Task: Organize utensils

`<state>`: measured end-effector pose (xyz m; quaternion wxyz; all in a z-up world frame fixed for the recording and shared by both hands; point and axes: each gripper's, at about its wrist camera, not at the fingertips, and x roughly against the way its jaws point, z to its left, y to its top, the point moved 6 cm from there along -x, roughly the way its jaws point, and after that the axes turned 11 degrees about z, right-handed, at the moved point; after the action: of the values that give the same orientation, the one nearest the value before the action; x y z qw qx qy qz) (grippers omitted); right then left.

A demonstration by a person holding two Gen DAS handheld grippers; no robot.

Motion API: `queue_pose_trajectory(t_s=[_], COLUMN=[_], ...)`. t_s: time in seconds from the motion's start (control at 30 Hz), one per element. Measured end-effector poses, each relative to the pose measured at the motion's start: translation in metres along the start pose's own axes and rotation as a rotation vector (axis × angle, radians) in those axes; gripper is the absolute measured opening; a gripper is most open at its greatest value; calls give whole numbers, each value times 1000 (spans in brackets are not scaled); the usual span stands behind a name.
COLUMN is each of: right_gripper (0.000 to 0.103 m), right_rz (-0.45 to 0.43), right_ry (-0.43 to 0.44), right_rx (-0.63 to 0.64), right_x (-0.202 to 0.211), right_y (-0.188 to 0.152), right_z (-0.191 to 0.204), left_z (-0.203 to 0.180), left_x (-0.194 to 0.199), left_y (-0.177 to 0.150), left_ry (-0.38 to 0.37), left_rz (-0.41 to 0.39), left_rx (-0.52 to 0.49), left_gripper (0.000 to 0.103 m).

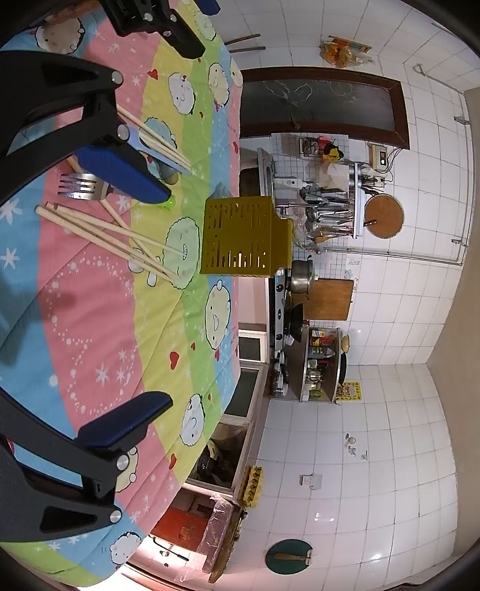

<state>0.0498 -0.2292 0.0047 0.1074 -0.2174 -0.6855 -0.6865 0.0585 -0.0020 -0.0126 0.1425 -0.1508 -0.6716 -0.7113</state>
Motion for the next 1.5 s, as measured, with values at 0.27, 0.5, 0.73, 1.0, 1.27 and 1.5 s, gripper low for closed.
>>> queue_pose_trajectory(t_s=[0.27,0.5,0.73,1.0,1.27,1.5], right_gripper=[99,99,99,99,99,99], right_rz=[-12,-12,-14,-15,-14,-15], right_ry=[-8,-10,-10,-11,-11,-11], right_rx=[-4,-5,-4,-5,-4,-4], right_x=[3,3,4,4,4,4], right_y=[0,0,0,1,1,0], right_z=[-3,-3,-3,-3,-3,-4], left_z=[0,-1,-1,-1,-1,-1], left_x=[1,1,2,2,2,2], left_y=[0,0,0,0,1,1], left_ry=[-1,-1,-1,0,-1,0], left_rz=[-3,-5,-5,-6,-6,-7], left_rx=[1,1,1,1,1,0], left_gripper=[98,98,98,98,98,98])
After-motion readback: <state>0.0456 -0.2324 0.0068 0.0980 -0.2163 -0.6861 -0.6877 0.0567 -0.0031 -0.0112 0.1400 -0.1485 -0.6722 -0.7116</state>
